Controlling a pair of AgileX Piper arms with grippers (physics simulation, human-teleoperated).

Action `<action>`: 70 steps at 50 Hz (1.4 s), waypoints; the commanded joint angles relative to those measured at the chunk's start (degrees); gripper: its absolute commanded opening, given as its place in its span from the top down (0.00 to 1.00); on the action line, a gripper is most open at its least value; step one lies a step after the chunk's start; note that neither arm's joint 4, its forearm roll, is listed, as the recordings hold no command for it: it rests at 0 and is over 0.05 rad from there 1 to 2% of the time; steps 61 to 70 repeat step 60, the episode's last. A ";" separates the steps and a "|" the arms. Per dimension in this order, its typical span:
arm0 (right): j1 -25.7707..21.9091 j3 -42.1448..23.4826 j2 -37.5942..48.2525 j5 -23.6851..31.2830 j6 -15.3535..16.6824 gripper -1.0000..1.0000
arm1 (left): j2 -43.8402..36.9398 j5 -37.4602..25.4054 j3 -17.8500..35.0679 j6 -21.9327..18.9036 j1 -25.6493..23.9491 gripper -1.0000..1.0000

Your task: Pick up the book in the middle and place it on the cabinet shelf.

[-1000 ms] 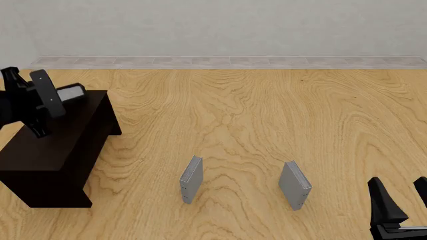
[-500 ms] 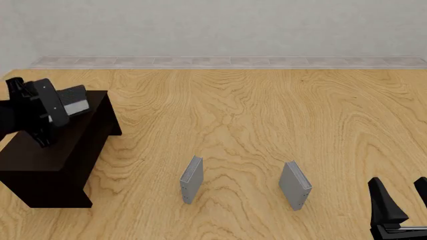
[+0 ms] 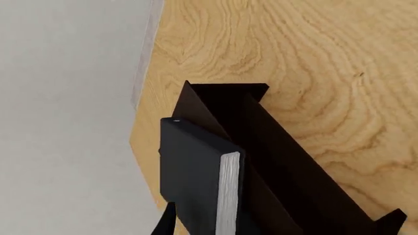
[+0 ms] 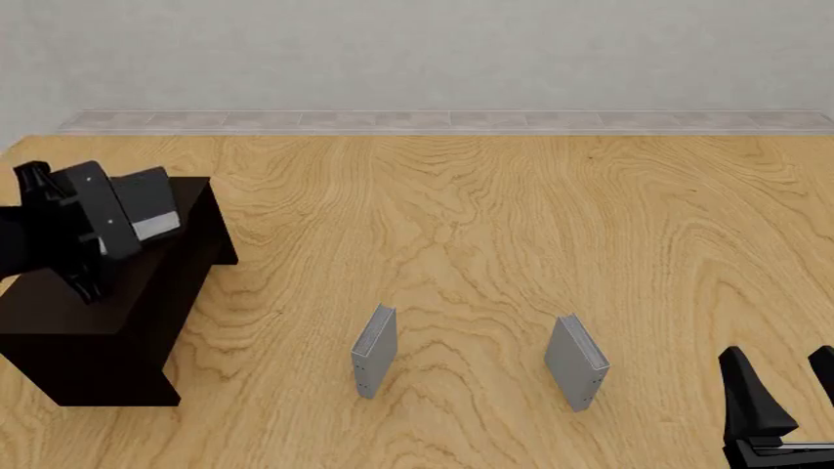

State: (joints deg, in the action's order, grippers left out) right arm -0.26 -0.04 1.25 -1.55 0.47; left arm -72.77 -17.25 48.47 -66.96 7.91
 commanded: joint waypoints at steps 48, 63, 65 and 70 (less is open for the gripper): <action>0.00 0.00 0.00 0.00 0.00 0.00 | 10.62 -12.15 10.00 43.71 -16.88 0.00; 0.00 0.00 0.01 0.00 0.01 0.00 | 19.15 -3.95 -0.73 50.26 -11.52 0.00; 0.00 0.00 0.01 0.00 0.01 0.00 | 19.15 -3.95 -0.73 50.26 -11.52 0.00; 0.00 0.00 0.01 0.00 0.01 0.00 | 19.15 -3.95 -0.73 50.26 -11.52 0.00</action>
